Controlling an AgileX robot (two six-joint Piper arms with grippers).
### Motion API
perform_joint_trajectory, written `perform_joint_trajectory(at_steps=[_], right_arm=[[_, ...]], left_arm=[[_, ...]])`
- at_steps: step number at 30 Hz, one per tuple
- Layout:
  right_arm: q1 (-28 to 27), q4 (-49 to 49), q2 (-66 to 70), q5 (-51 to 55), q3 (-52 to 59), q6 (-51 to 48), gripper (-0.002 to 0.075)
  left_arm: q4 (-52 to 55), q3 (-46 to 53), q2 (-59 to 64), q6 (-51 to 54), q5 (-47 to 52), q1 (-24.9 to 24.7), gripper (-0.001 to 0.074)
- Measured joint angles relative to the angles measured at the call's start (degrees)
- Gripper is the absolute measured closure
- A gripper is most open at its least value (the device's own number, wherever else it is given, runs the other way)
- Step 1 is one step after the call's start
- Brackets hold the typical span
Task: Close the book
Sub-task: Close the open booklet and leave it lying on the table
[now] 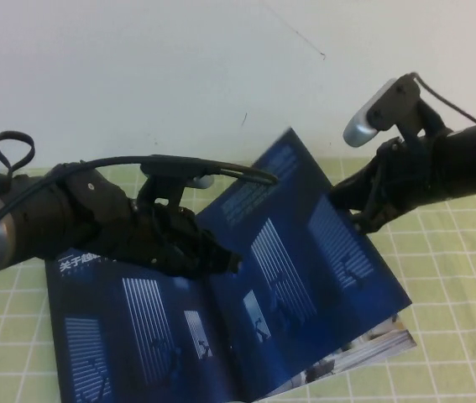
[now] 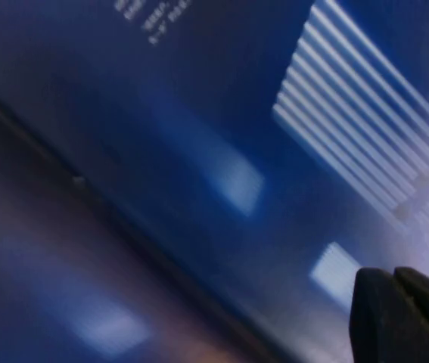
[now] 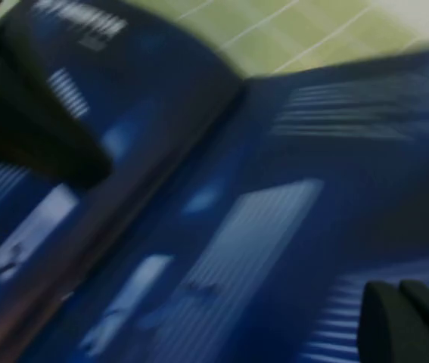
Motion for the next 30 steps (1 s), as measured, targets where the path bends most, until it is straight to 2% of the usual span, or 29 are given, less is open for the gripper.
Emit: perform_joint_trajectory(at_steps=[3, 10, 13, 23, 30], right_arm=[[0.0, 0.0, 2.0, 4.2, 0.7, 0.1, 0.0729], [0.0, -1.3, 14.4, 5.2, 4.2, 1.2, 0.0729], [0.0, -1.2, 16.7, 4.4, 4.4, 1.4, 0.0729], [-0.1, -2.6, 18.7, 5.6, 3.4, 5.4, 0.0728], [-0.1, -3.4, 19.1, 6.0, 2.9, 7.1, 0.0728]], left_arm=[[11.3, 0.0, -1.8, -8.2, 0.2, 0.0, 0.0739], [57.7, 1.2, -3.4, -48.9, 15.3, 0.0, 0.0739], [69.4, 3.7, -3.4, -59.4, 18.7, 0.1, 0.0739], [78.8, 10.0, -3.6, -74.5, 19.8, 0.3, 0.0739], [75.8, 14.7, -3.7, -76.8, 13.6, 5.2, 0.0739]])
